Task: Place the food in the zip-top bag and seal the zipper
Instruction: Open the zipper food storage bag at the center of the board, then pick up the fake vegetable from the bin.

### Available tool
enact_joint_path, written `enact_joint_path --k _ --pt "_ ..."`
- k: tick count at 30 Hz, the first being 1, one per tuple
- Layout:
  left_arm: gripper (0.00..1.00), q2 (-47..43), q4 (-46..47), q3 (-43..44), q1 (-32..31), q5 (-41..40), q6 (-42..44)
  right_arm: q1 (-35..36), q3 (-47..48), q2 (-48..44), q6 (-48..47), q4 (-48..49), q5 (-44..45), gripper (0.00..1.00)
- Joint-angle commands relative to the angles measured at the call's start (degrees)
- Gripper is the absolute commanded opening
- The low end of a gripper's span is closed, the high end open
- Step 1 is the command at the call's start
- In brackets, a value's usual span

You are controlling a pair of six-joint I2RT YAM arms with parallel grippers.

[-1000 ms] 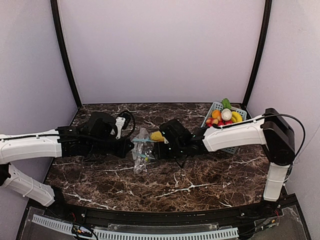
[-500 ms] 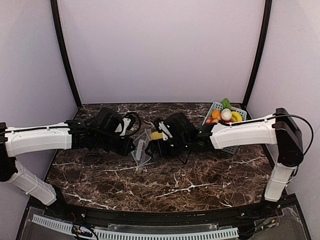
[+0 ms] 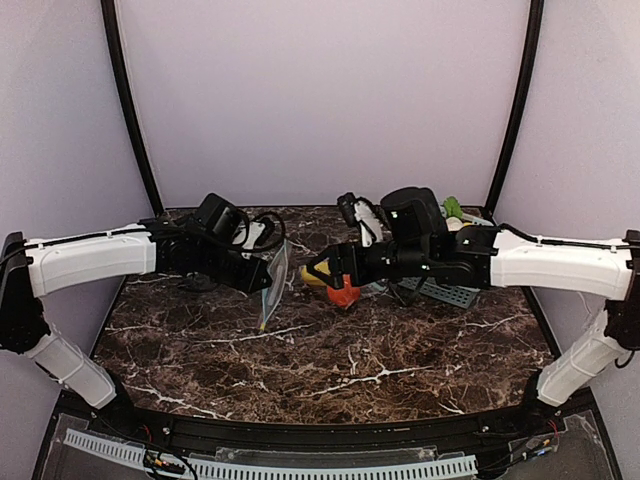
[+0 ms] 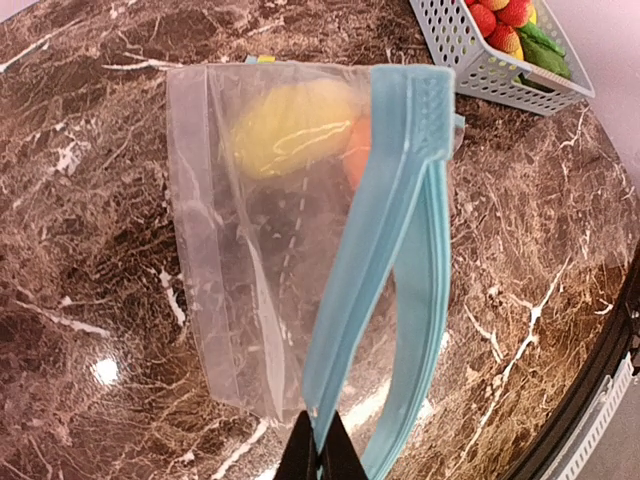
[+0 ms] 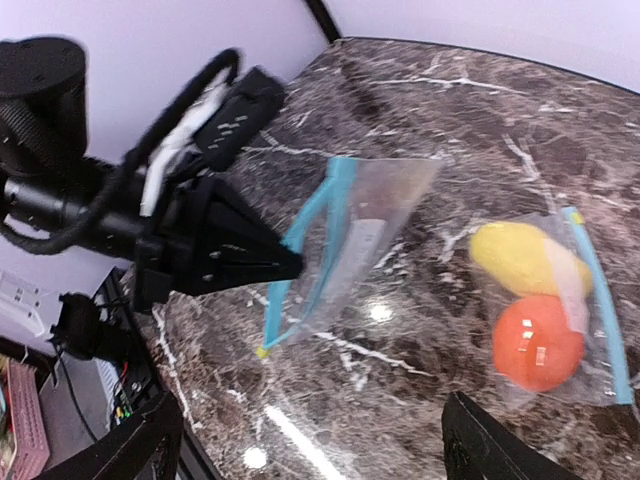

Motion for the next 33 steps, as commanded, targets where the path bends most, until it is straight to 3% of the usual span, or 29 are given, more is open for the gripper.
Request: enact_joint_path --k 1,8,12,13,17,23,33 --pt "0.01 -0.76 -3.83 3.86 3.1 4.9 5.03 -6.8 -1.13 -4.34 1.58 -12.12 11.05 0.88" --pt "0.01 -2.03 -1.43 3.37 7.36 8.14 8.4 -18.51 3.65 -4.78 0.7 -27.28 23.47 0.89" --pt "0.01 -4.42 0.32 0.34 9.46 8.57 7.32 -26.62 5.39 -2.89 -1.24 -27.74 22.92 0.9" --pt "0.01 -5.78 -0.07 -0.6 9.69 6.82 7.42 -31.66 7.53 0.82 -2.71 -27.8 23.39 0.89" --pt "0.01 -6.11 -0.76 -0.63 9.7 6.2 7.51 -36.83 11.75 6.46 -4.52 -27.49 23.88 0.89" --pt "0.01 -5.67 -0.93 -0.59 9.79 6.92 7.32 -41.74 18.6 14.99 -5.7 -27.25 22.04 0.86" --pt "0.01 -5.49 -0.83 -0.62 9.79 7.38 7.1 -43.1 22.48 22.86 -5.41 -26.37 22.44 0.78"
